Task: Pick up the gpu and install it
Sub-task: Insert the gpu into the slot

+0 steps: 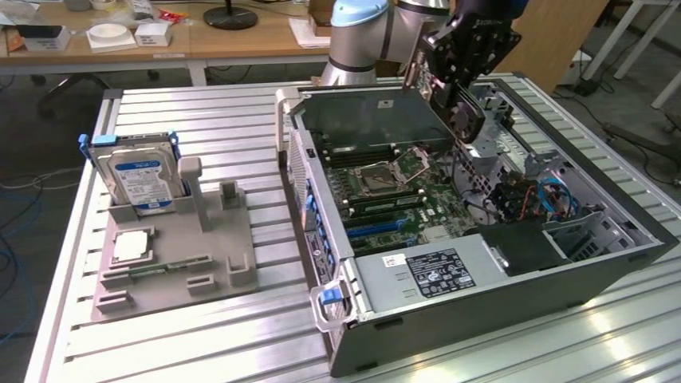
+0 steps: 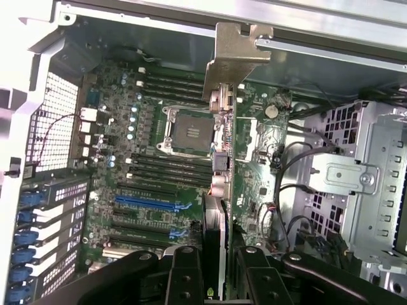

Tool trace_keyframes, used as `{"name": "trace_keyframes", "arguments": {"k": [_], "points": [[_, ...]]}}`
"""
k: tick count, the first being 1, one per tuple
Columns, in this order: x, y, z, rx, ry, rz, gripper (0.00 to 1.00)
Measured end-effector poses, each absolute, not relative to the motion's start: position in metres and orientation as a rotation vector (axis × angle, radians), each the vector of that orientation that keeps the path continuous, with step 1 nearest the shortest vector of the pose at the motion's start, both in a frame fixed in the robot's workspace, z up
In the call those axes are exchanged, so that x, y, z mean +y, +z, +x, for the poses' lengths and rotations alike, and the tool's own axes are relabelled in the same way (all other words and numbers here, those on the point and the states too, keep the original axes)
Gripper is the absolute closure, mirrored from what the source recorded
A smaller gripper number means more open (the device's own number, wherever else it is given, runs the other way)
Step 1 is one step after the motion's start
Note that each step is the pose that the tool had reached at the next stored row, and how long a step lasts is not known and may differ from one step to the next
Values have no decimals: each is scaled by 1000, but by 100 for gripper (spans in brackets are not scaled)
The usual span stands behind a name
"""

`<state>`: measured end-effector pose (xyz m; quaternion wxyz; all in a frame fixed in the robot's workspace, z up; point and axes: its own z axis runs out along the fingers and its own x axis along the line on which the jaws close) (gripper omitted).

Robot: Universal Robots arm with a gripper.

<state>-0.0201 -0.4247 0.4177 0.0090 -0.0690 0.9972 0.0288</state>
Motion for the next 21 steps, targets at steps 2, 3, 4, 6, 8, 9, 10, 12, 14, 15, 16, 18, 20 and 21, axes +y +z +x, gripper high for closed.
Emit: {"name": "trace_keyframes", "arguments": {"k": [2, 3, 4, 6, 8, 9, 10, 12, 14, 15, 16, 18, 20, 21], "points": [[-425, 418, -20, 3114, 90, -228, 73], [-425, 418, -20, 3114, 90, -234, 73], [-425, 418, -20, 3113, 91, -240, 73], [-425, 418, -20, 3113, 91, -252, 73], [-425, 418, -20, 3112, 91, -262, 73], [-425, 418, -20, 3112, 91, -267, 73], [-425, 418, -20, 3111, 91, -272, 73], [-425, 418, -20, 3111, 92, -282, 73], [-425, 418, -20, 3110, 92, -292, 73], [-425, 418, -20, 3110, 92, -297, 73], [-425, 418, -20, 3109, 92, -302, 73], [-425, 418, -20, 3108, 92, -312, 73], [-425, 418, -20, 3107, 93, -323, 73], [-425, 418, -20, 3107, 93, -329, 73]]}}
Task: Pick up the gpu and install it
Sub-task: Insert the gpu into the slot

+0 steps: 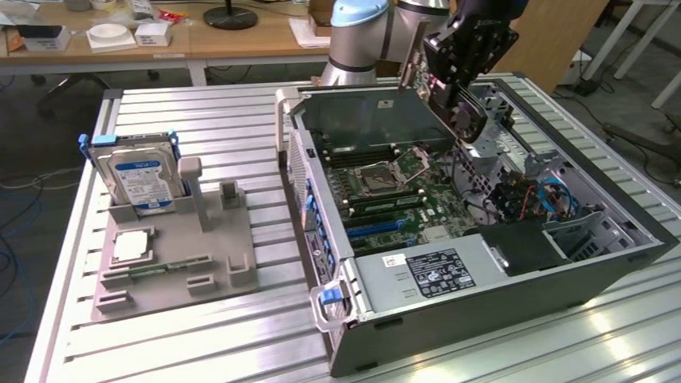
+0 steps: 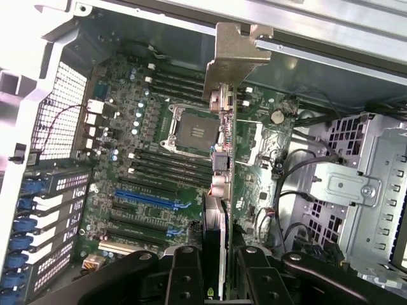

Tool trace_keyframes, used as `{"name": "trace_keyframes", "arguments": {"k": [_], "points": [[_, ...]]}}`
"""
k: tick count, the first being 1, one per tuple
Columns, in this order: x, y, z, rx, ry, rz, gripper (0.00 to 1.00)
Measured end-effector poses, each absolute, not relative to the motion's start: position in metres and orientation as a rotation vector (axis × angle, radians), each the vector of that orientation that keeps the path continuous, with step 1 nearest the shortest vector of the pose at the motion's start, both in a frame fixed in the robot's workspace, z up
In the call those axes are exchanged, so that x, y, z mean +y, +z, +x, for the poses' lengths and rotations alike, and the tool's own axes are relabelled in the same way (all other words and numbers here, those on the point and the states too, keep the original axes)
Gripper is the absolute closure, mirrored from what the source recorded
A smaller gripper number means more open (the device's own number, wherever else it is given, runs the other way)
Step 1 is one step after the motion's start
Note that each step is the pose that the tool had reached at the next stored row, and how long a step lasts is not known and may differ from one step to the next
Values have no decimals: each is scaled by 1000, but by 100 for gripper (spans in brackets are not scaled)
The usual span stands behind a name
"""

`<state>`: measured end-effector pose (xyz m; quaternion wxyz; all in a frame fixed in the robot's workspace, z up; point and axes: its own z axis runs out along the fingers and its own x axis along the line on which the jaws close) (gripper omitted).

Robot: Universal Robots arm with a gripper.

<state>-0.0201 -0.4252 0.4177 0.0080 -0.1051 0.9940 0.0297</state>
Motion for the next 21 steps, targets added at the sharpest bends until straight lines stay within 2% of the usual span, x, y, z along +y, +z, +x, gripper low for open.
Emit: {"name": "trace_keyframes", "arguments": {"k": [21], "points": [[-426, 418, -20, 3095, 96, -438, 73]]}}
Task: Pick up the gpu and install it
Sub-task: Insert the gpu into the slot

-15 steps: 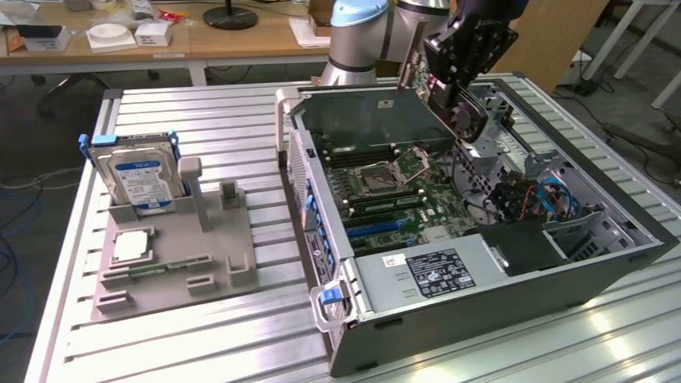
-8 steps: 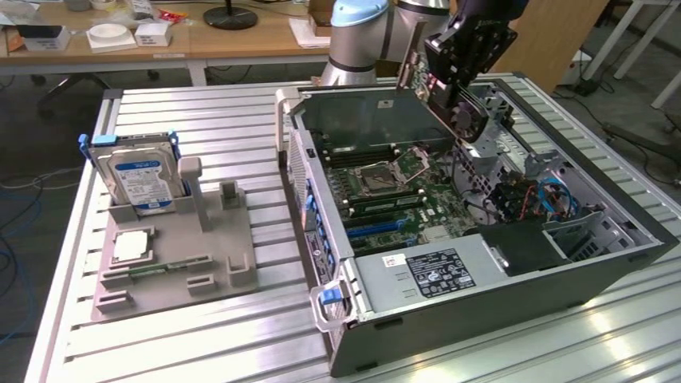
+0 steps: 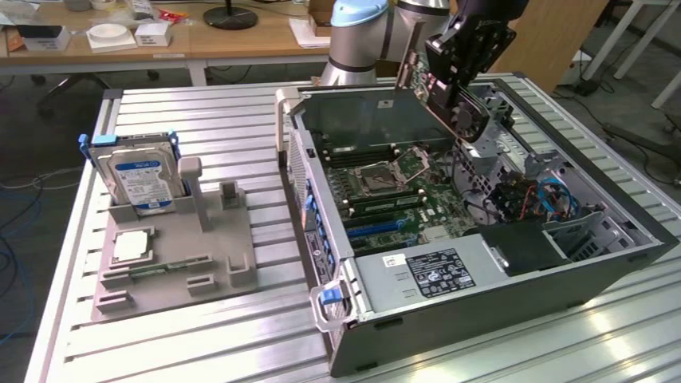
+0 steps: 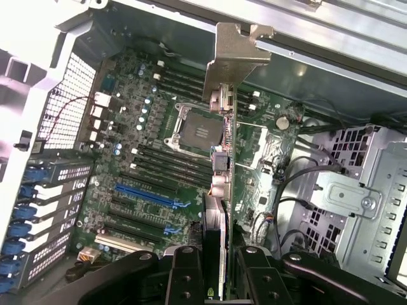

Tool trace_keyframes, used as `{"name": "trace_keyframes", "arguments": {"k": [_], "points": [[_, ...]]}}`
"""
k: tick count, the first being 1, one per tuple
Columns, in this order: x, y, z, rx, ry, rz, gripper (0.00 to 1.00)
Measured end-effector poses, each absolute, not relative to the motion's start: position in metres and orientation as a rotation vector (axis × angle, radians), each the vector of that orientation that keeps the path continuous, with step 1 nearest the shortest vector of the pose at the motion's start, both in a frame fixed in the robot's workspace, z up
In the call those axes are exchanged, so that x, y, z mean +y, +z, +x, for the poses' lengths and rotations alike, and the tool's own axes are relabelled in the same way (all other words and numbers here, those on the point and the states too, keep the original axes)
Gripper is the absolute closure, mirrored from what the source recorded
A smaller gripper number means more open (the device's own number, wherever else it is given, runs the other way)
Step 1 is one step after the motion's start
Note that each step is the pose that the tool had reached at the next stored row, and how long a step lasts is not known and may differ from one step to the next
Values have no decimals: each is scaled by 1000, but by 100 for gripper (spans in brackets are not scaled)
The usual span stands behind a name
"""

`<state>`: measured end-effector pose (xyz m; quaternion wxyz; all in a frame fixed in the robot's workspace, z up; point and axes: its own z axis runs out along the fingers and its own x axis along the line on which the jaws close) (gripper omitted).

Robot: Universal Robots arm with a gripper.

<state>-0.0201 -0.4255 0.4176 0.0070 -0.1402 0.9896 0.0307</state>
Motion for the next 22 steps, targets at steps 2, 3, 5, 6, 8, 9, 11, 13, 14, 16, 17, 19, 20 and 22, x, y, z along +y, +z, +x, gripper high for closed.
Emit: {"name": "trace_keyframes", "arguments": {"k": [2, 3, 5, 6, 8, 9, 11, 13, 14, 16, 17, 19, 20, 22], "points": [[-426, 418, -20, 3094, 96, -449, 73], [-426, 418, -20, 3093, 96, -454, 73], [-426, 418, -20, 3092, 97, -465, 73], [-426, 418, -20, 3091, 97, -470, 73], [-426, 418, -20, 3089, 98, -482, 73], [-426, 418, -20, 3088, 98, -489, 73], [-426, 418, -20, 3087, 99, -502, 73], [-426, 418, -20, 3084, 100, -515, 73], [-426, 418, -20, 3083, 101, -522, 73], [-426, 418, -20, 3081, 102, -535, 73], [-426, 418, -20, 3080, 102, -541, 73], [-426, 418, -20, 3078, 103, -554, 73], [-426, 418, -20, 3077, 104, -560, 73], [-427, 418, -20, 3075, 105, -573, 73]]}}
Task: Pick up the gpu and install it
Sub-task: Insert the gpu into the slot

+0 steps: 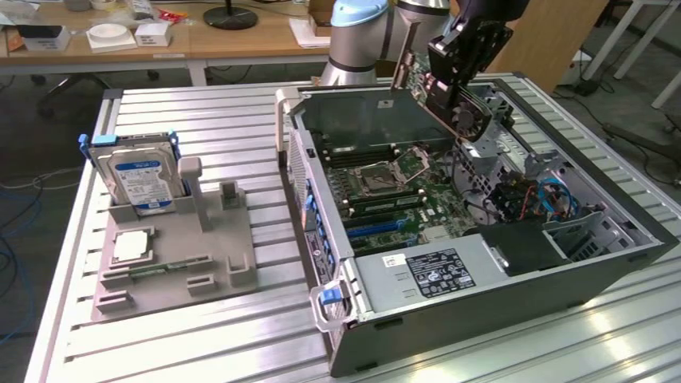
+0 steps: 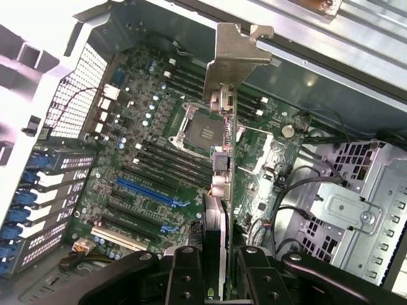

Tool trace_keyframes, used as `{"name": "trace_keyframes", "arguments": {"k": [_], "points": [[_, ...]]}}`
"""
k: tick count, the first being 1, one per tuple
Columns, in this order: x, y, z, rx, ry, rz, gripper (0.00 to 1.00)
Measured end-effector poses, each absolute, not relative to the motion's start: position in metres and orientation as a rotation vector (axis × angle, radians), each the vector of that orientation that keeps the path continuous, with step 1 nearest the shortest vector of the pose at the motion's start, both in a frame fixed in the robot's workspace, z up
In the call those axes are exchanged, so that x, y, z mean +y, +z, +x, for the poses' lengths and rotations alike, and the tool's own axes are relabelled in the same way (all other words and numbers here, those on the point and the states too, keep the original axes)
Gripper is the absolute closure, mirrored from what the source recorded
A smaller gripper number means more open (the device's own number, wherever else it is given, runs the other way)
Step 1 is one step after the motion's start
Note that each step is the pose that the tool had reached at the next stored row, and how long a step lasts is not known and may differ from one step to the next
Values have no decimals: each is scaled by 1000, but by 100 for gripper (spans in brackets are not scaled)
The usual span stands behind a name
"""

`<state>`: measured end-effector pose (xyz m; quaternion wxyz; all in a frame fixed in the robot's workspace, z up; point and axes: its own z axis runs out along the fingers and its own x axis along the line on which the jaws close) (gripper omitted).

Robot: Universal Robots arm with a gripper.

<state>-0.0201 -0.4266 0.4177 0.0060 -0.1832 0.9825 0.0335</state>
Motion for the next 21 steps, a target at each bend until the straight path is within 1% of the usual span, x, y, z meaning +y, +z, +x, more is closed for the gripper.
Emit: {"name": "trace_keyframes", "arguments": {"k": [21], "points": [[-427, 418, -20, 3034, 113, -773, 73]]}}
